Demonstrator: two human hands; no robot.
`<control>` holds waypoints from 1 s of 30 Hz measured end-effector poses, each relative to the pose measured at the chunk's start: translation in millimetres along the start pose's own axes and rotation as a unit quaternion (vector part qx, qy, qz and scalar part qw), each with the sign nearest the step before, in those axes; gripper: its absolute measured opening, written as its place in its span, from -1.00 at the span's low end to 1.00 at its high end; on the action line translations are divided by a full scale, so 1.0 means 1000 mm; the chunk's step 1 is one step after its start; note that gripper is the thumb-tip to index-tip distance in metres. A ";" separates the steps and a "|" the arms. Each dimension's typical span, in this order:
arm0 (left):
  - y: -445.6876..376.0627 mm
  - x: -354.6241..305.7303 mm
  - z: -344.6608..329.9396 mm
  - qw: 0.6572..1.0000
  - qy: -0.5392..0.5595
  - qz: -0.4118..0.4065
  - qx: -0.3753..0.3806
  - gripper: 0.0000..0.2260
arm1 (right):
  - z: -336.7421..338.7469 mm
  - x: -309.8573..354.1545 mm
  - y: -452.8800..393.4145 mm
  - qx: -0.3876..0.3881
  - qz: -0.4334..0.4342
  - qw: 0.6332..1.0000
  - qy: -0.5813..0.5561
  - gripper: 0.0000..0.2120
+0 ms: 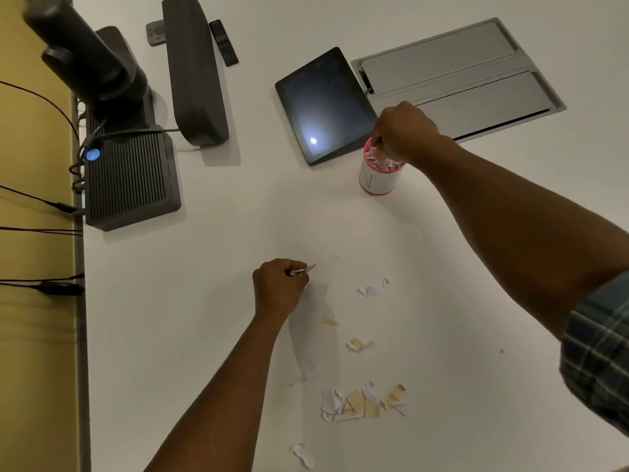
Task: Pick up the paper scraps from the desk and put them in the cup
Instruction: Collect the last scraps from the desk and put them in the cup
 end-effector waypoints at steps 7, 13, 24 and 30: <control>0.003 -0.017 0.004 1.000 -0.001 -0.014 -0.004 -0.86 | -0.009 -0.007 0.014 0.000 0.008 1.000 -0.015 -0.64; -0.002 -0.039 0.005 0.998 0.067 -0.008 0.002 -0.89 | 0.007 -0.031 0.043 -0.208 0.012 0.956 -0.207 -0.81; -0.059 -0.183 -0.018 0.986 0.007 -0.169 -0.014 -0.86 | -0.191 -0.063 0.139 -0.116 -0.066 0.967 -0.217 -0.38; -0.101 -0.235 -0.059 0.944 -0.222 -0.244 0.002 -0.79 | -0.227 -0.068 0.147 -0.054 -0.066 0.992 -0.098 -0.30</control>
Point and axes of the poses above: each hand's wrist, its own y-axis away from the middle knuckle, its own z-axis out of the back of the hand, x = y × z, the point moved 6 cm from there along -y, towards the middle knuckle, and after that the axes turned 11 degrees about x, right-handed, at the moved point
